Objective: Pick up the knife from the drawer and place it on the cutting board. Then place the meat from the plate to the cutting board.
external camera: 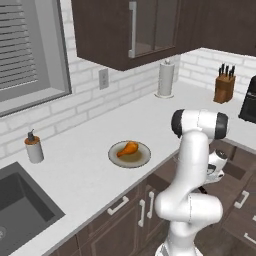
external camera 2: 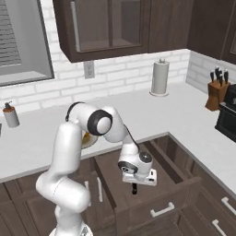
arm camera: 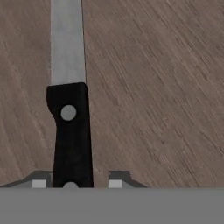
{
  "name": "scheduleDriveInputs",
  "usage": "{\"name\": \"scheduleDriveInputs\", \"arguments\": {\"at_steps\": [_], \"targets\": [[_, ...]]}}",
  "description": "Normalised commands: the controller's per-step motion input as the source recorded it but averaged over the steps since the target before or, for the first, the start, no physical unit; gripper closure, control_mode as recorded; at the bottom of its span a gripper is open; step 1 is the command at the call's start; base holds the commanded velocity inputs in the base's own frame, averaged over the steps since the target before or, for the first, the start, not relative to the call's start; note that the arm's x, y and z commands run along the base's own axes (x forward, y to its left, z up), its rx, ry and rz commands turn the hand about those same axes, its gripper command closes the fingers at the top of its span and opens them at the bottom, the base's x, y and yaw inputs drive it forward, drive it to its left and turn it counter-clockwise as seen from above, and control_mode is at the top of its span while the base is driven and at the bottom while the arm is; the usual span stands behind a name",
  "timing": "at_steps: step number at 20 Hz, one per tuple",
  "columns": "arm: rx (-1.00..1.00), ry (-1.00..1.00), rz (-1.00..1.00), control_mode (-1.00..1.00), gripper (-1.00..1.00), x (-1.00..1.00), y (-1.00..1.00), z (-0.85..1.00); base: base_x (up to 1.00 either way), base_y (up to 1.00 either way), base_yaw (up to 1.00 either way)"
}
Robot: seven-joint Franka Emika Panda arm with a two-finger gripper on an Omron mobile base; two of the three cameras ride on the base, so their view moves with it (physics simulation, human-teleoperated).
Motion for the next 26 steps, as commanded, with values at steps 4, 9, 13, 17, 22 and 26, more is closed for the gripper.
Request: {"name": "scheduleDriveInputs", "arguments": {"at_steps": [4, 9, 13, 17, 22, 26], "targets": [[0.00, 0.04, -0.08, -1.00, 1.00, -0.23, -0.70, -0.43, 0.00, 0.00, 0.00], [0.00, 0.00, -0.03, -1.00, 1.00, -0.51, -0.58, -0.06, 0.00, 0.00, 0.00], [0.02, 0.00, 0.01, -1.00, 1.00, -0.30, -0.11, 0.77, 0.00, 0.00, 0.00], [0.00, 0.00, 0.07, -1.00, 1.00, -0.23, 0.00, 1.00, 0.00, 0.00, 0.00], [0.00, 0.00, 0.04, -1.00, 1.00, -0.63, -0.04, 1.00, 0.00, 0.00, 0.00], [0.00, 0.08, 0.00, -1.00, 1.00, -0.18, -0.22, 1.00, 0.00, 0.00, 0.00]]}}
